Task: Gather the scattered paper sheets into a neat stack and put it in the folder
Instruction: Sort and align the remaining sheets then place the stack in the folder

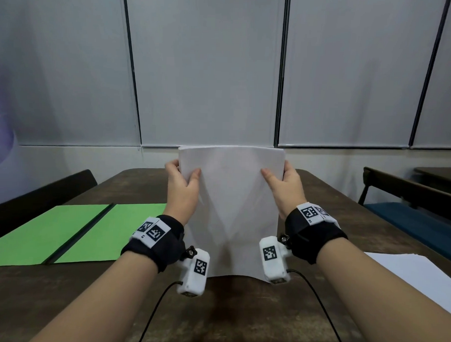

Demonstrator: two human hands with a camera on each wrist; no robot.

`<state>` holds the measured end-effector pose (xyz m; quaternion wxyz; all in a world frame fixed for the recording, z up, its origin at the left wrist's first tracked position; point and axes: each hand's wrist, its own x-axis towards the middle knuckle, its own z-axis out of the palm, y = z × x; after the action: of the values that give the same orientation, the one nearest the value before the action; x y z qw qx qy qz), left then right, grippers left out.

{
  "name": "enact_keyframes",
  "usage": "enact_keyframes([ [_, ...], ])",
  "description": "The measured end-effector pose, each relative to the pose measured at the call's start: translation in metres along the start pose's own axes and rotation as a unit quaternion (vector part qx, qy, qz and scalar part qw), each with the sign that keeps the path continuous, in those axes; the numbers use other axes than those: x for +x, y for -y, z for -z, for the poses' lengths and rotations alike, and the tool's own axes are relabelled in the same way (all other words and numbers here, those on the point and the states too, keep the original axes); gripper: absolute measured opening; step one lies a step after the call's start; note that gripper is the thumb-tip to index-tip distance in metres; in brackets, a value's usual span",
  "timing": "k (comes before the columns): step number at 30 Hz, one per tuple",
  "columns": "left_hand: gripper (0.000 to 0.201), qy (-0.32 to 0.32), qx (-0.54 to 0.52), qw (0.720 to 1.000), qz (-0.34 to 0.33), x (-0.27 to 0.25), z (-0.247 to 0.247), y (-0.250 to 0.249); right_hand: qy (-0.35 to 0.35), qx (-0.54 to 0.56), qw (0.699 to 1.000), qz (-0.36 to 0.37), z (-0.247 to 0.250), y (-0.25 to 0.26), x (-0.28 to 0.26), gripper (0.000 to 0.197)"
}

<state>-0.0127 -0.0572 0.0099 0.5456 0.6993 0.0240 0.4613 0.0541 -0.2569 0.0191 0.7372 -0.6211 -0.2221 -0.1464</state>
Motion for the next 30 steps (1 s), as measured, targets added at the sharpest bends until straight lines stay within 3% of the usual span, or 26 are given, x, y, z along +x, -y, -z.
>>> enact_keyframes([
  [4,0.040,0.008,-0.010,1.000,-0.022,-0.003,-0.001,0.009,-0.002,-0.026,1.000,0.006,-0.002,-0.011,-0.002,0.014],
  [11,0.020,0.067,-0.039,0.991,0.108,-0.013,0.008,0.028,0.042,-0.013,0.998,-0.036,-0.005,-0.024,-0.007,0.019],
  [16,0.014,0.080,-0.039,0.991,0.097,-0.015,0.006,0.028,0.021,0.024,0.996,-0.083,0.000,-0.025,-0.003,0.037],
  [19,0.018,0.091,-0.045,0.992,0.074,-0.018,0.002,0.025,-0.005,0.030,0.995,-0.091,-0.001,-0.028,-0.003,0.023],
  [22,0.023,0.060,-0.035,0.996,0.055,-0.016,0.001,0.025,-0.013,0.057,0.996,-0.072,-0.003,-0.023,-0.003,0.011],
  [25,0.030,0.037,-0.004,0.999,0.037,-0.016,0.002,0.031,0.002,0.069,0.995,-0.067,-0.005,-0.022,-0.004,0.008],
  [30,0.024,0.026,0.026,0.997,0.063,-0.023,0.002,0.038,0.013,0.026,0.996,-0.084,-0.009,-0.036,-0.017,0.007],
])
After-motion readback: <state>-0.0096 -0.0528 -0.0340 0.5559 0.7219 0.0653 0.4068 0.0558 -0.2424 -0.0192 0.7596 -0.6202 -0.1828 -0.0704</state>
